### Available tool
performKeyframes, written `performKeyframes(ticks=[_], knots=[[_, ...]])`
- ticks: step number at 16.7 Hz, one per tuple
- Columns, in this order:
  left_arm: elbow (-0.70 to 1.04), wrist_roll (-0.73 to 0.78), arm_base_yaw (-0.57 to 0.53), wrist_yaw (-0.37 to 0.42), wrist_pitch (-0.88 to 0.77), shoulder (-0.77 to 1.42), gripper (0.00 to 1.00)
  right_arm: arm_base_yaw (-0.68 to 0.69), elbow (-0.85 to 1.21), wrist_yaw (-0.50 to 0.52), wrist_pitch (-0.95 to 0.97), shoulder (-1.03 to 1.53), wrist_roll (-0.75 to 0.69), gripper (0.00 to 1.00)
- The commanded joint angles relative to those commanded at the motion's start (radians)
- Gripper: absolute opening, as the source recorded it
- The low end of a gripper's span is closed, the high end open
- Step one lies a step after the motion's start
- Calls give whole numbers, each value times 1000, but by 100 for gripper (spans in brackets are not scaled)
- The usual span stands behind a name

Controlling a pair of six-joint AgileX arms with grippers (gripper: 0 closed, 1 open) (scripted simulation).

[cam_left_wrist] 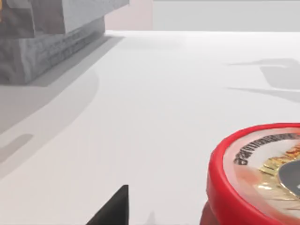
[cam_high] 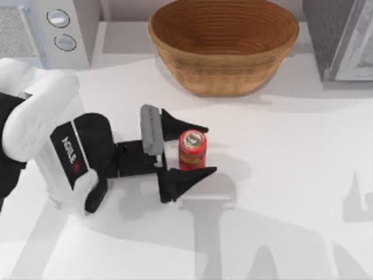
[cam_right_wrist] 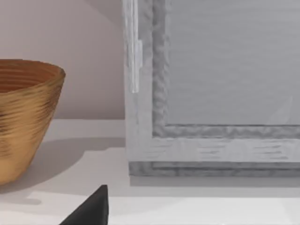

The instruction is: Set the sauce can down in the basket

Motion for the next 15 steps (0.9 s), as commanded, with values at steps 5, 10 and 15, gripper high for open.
performKeyframes(ticks=[5,10,15], knots=[[0,0,0,0,0,0,32,0,0,0,0,0,0,100],[0,0,0,0,0,0,0,0,0,0,0,0,0,100],[0,0,0,0,0,0,0,0,0,0,0,0,0,100]])
